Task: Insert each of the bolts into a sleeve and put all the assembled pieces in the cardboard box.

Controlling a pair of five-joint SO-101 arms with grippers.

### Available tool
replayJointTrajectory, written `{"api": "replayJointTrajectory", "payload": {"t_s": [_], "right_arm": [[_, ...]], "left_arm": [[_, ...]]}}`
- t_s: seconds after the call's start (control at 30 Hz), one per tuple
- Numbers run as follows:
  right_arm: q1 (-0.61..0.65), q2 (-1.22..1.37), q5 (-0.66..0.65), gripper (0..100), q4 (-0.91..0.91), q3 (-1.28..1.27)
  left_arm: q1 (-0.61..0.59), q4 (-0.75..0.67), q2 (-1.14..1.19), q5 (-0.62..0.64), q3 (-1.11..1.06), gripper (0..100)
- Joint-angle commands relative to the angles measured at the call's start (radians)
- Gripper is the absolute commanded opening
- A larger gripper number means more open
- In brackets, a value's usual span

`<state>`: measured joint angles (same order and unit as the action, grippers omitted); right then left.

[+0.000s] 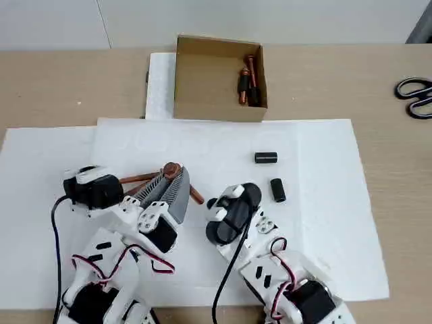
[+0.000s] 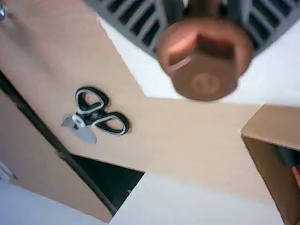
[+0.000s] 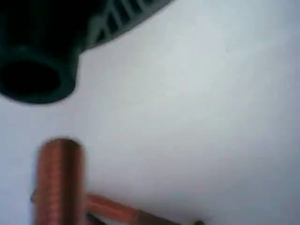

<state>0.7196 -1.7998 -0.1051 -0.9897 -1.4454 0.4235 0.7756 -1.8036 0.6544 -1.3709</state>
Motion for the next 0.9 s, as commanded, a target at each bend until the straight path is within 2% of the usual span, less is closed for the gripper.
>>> {"api": "replayJointTrajectory", "payload": {"t_s": [0.0,0.33,0.73,0.87], "right_arm": [[0.016,-0.012,-0.009,0.3,0.03,0.009],[0.016,-0.012,-0.009,0.3,0.031,0.015],[0.018,-0.012,-0.009,0.3,0.031,0.043],[0.018,-0.012,-0.009,0.3,0.027,0.043]], "left_arm": [[0.005,-0.035,-0.012,-0.009,-0.007,1],[0.095,-0.032,-0.012,-0.008,-0.01,1],[0.091,-0.038,-0.012,-0.055,-0.064,1],[0.074,-0.095,-0.012,-0.055,-0.097,1]]}}
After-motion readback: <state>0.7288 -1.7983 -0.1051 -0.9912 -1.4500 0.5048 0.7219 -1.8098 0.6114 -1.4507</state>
